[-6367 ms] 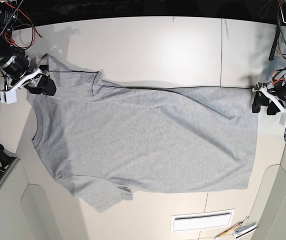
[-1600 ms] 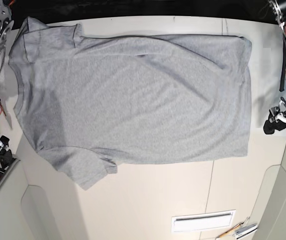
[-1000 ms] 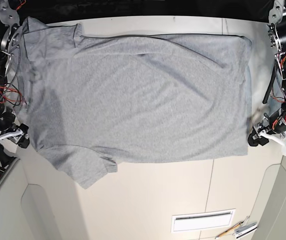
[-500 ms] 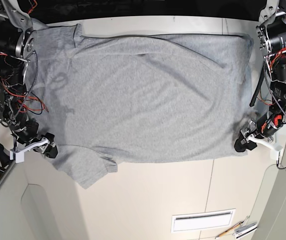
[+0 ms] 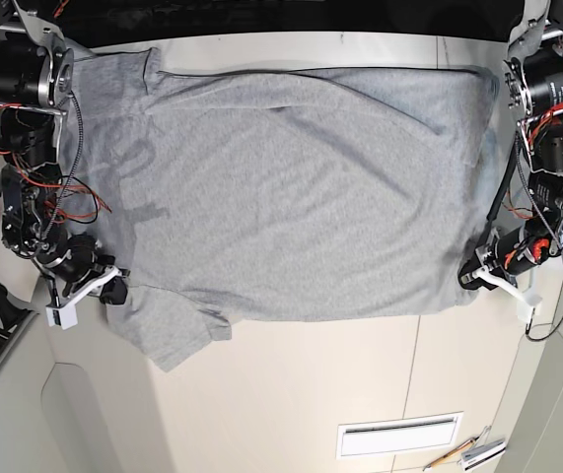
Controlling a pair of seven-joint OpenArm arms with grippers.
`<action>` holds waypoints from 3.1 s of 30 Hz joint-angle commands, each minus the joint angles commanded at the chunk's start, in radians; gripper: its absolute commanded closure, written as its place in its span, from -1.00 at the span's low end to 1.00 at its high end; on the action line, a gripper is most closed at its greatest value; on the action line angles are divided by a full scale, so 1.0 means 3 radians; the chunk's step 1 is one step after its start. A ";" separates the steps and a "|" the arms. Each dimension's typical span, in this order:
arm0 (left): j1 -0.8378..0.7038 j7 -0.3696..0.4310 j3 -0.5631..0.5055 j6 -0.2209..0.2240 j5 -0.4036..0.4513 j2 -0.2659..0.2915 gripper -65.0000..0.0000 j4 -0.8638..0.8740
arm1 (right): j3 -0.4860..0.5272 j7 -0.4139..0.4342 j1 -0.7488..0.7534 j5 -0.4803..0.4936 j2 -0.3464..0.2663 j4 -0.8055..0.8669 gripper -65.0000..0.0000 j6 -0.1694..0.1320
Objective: Fold the T-shirt properly
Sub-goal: 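Grasp the opposite side edge with both grippers, then fold the grasped side over toward the robot with both grippers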
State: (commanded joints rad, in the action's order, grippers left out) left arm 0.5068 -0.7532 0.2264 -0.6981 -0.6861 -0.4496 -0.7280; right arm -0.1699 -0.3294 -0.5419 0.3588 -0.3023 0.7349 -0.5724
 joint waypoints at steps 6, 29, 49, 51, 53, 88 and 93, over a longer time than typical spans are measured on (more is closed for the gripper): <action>0.0028 -0.0532 0.0000 0.0000 -0.0278 -0.0029 1.00 -0.0332 | -0.0003 -0.0547 0.0018 0.0184 -0.0071 0.0421 1.00 0.0000; -0.1237 -0.1381 0.0000 0.0000 -0.1166 -0.0535 1.00 -0.1957 | -0.0305 -0.1408 0.1208 0.1213 -0.0706 0.1709 1.00 -0.0024; -0.1553 -0.1241 0.0000 0.0000 -0.1164 -0.0533 1.00 -0.1971 | -0.0856 -0.0984 0.1615 0.1136 -0.0427 0.1855 0.01 -0.0009; -0.1553 -0.1239 0.0000 0.0000 -0.1165 -0.0533 1.00 -0.1971 | -0.1034 -0.0984 0.1479 0.1133 -0.0334 0.1858 0.01 -0.0009; -0.1553 -0.1239 0.0000 0.0000 -0.1165 -0.0533 1.00 -0.1971 | -0.1072 -0.0984 0.1330 0.1067 -0.0263 0.1857 0.01 -0.0009; -0.1551 -0.1167 0.0000 0.0000 -0.0991 -0.0322 1.00 -0.1971 | -0.0045 -0.0722 0.0650 0.0264 -0.0027 0.0838 1.00 0.0024; -0.1551 -0.1170 0.0000 0.0000 -0.1029 -0.0418 1.00 -0.1977 | -0.0350 -0.1052 0.1139 0.0544 -0.0028 0.1882 1.00 0.0024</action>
State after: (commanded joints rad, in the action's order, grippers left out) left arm 0.0414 -1.1042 0.2264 -0.6981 -0.9947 -0.5751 -1.3212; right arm -0.2749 -0.6449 -0.2001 0.5220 -0.3107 1.2995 -0.5652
